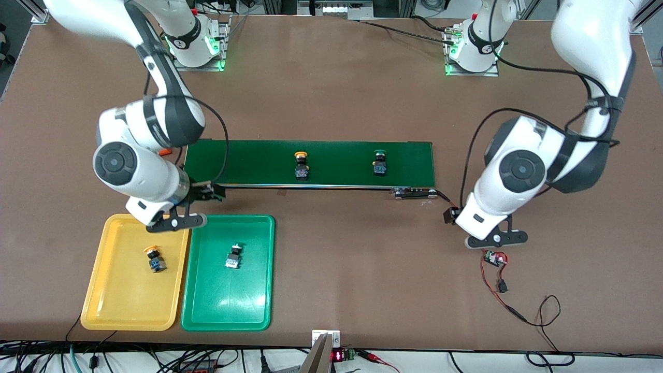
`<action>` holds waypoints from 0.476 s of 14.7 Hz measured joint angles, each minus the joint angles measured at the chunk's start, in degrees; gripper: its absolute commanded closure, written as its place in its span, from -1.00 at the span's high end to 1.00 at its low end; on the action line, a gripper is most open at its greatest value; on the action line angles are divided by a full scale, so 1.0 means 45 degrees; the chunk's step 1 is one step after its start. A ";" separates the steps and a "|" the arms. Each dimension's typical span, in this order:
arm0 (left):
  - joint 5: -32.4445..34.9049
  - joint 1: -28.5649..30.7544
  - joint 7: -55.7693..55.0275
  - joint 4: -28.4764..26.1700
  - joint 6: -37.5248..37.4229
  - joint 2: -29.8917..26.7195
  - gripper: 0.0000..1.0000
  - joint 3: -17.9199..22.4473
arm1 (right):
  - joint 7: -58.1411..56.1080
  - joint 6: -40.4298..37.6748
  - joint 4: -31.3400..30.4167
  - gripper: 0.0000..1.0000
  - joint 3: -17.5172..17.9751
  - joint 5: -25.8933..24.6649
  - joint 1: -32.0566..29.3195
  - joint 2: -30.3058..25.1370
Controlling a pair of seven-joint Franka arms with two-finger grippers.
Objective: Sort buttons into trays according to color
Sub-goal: 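Return the right gripper to the belt while the left gripper retracts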
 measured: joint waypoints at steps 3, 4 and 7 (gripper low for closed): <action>-0.1666 -0.1009 0.1197 0.0003 -0.0798 -0.1186 1.00 0.1800 | 0.0006 -0.1773 -0.0342 1.00 0.0029 0.0066 0.0010 -0.1101; -0.1843 -0.0973 0.1663 0.0003 -0.0912 -0.1517 1.00 0.2186 | 0.0029 -0.1944 -0.0749 1.00 0.0037 0.0234 0.0014 -0.1546; -0.1988 -0.0821 0.2276 0.0007 -0.0947 -0.2530 1.00 0.3405 | 0.0141 -0.1586 -0.2399 1.00 0.0063 0.0646 0.0025 -0.2776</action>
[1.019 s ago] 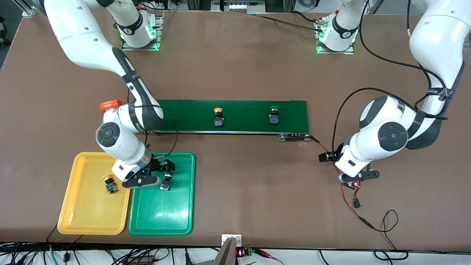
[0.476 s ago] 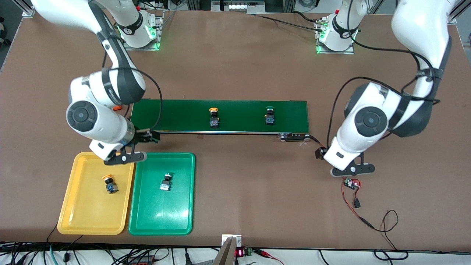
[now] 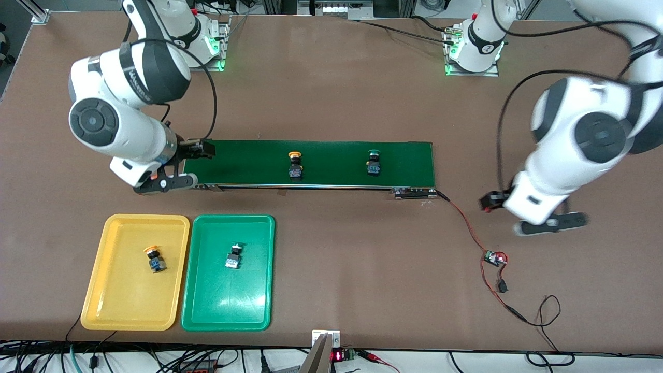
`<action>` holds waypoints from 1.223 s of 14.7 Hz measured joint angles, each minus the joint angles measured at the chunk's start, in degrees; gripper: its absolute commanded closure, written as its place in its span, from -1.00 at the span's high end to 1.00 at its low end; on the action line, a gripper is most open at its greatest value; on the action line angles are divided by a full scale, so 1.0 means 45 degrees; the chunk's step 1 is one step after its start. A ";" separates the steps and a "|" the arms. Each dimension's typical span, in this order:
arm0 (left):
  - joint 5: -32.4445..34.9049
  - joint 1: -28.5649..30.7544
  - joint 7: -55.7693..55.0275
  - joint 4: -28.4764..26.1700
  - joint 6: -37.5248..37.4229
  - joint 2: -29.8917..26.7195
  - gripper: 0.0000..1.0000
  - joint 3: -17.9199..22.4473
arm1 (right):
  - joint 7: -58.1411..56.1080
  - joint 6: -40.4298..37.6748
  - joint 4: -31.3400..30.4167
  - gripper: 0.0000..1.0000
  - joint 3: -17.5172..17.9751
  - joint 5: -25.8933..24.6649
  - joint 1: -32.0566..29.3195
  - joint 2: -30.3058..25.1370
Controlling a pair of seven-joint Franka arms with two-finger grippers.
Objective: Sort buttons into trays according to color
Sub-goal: 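Return the right gripper to the belt while the left gripper retracts, then lower the right gripper and grasp the next orange-capped button on the belt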
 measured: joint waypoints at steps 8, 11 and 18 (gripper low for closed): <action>-0.1396 0.0543 0.4469 -0.0013 -0.0278 -0.2303 1.00 0.1902 | 0.1848 0.3138 -0.3175 1.00 0.0185 0.0086 0.0931 -0.1224; -0.2499 0.1083 0.4927 -0.0016 -0.1560 -0.3000 1.00 0.1927 | 0.2445 0.4445 -0.4035 1.00 0.0196 0.0086 0.1475 -0.1219; -0.3129 0.1472 0.4503 -0.0459 -0.2321 -0.3848 1.00 0.1183 | 0.3499 0.5709 -0.4932 1.00 0.0202 0.0087 0.2186 -0.1213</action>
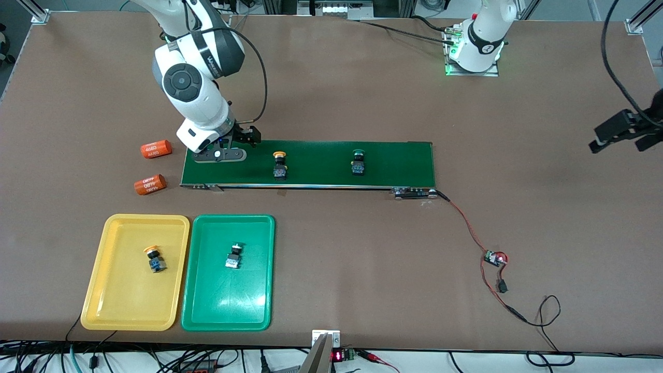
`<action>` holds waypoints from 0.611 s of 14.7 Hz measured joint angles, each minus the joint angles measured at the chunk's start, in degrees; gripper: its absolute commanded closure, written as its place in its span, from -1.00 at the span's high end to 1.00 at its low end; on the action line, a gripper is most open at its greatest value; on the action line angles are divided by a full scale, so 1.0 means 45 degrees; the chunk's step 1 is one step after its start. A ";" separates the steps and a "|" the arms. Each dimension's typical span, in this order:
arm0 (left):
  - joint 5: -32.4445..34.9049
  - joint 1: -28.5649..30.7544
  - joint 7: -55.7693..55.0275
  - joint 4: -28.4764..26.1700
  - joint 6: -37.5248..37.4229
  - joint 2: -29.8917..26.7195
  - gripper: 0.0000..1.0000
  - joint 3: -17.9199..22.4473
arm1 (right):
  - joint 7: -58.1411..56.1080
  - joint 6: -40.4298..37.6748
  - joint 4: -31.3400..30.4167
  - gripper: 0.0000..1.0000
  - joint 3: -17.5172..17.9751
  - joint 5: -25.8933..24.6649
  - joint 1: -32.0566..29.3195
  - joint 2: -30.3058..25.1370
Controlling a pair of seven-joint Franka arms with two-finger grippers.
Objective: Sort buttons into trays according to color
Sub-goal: 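Lower the right gripper and grasp the next orange-capped button on the belt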
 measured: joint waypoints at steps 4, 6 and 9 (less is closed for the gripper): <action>0.0547 0.0043 0.0124 -0.0304 0.0027 -0.0195 1.00 -0.0270 | 0.0118 0.0556 -0.0071 1.00 0.0000 0.0000 0.0166 0.0114; 0.0564 0.0156 0.0213 -0.0308 0.0001 -0.0217 1.00 -0.0262 | 0.0121 0.0907 -0.0097 1.00 0.0000 0.0000 0.0200 0.0276; 0.0565 0.0240 0.0214 -0.0246 -0.0489 -0.0333 1.00 -0.0235 | 0.0126 0.1602 -0.0113 1.00 -0.0002 0.0000 0.0207 0.0692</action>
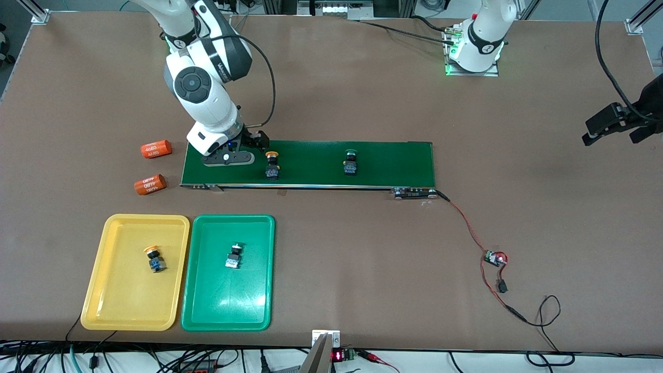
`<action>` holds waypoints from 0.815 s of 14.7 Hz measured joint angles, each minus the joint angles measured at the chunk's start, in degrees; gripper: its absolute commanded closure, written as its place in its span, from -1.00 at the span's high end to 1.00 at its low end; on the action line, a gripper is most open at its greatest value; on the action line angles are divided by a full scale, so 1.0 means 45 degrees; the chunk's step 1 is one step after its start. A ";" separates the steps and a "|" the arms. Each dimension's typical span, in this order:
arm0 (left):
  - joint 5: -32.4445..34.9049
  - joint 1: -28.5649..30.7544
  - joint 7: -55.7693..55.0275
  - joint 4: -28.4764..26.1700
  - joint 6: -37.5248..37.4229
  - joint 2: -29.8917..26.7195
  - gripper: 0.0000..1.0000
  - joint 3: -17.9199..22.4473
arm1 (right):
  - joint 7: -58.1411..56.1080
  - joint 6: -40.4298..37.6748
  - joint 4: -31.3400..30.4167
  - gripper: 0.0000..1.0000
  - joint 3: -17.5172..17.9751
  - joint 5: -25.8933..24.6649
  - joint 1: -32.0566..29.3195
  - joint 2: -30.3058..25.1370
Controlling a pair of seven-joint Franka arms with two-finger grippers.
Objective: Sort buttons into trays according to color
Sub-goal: 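Lower the right gripper and grasp the next orange-capped button on the belt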
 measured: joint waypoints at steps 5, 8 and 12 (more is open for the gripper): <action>-0.0052 0.0180 0.0086 0.0044 -0.0149 0.0055 1.00 0.0063 | 0.0001 0.1403 -0.0004 1.00 -0.0012 -0.0004 0.0000 0.0834; -0.0074 0.0180 0.0100 0.0004 -0.0396 0.0052 1.00 0.0032 | 0.0001 0.1685 -0.0001 1.00 -0.0013 -0.0011 0.0000 0.1063; -0.0077 0.0211 0.0099 -0.0073 -0.0476 0.0023 1.00 -0.0012 | 0.0001 0.2483 -0.0003 1.00 -0.0020 -0.0014 0.0000 0.1568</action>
